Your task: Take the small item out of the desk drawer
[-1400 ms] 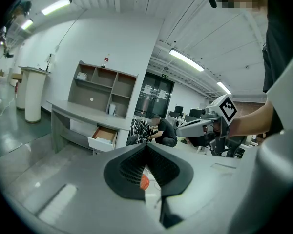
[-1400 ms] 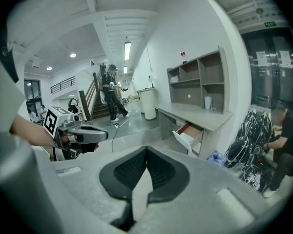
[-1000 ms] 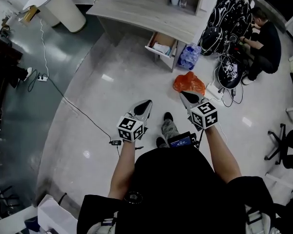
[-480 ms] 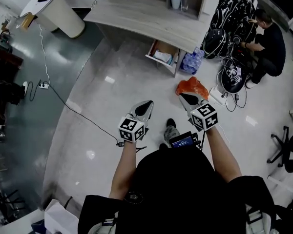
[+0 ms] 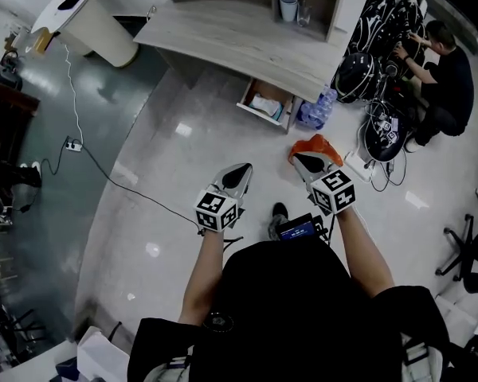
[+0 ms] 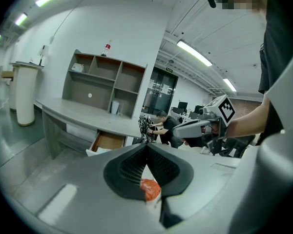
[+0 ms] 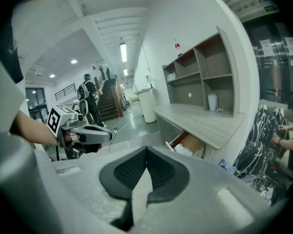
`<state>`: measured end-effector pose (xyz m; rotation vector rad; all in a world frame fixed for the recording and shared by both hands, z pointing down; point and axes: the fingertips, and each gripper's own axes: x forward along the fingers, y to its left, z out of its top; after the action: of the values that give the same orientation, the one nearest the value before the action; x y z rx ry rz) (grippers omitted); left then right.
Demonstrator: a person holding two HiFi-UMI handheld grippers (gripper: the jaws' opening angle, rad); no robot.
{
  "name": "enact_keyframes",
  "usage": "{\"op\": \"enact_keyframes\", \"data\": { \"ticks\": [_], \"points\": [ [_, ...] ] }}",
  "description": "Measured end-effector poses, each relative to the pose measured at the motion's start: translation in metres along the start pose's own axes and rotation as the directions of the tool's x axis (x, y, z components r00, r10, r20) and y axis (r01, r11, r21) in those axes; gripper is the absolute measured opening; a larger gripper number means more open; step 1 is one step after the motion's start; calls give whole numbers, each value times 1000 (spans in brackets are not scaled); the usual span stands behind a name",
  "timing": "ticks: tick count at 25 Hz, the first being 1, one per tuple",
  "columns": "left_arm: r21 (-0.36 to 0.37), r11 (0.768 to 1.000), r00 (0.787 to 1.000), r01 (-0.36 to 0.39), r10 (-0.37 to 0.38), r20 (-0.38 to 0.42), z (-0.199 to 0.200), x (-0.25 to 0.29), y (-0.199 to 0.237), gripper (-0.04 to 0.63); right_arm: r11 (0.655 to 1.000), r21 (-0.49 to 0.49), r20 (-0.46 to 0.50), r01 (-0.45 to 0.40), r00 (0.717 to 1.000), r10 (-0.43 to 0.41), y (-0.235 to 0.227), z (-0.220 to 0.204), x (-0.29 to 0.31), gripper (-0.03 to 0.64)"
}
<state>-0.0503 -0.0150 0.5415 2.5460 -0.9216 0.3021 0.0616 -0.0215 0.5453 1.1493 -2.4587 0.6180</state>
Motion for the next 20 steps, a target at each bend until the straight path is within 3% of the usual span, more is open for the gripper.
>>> {"op": "enact_keyframes", "data": {
  "ticks": [11, 20],
  "points": [
    [9, 1000, 1000, -27, 27, -6, 19, 33, 17, 2, 997, 47, -7, -63, 998, 63, -27, 10, 17, -3],
    [-3, 1000, 1000, -12, 12, -12, 24, 50, 46, 2, 999, 36, -20, -37, 999, 38, -45, 22, 44, -3]
  ]
}}
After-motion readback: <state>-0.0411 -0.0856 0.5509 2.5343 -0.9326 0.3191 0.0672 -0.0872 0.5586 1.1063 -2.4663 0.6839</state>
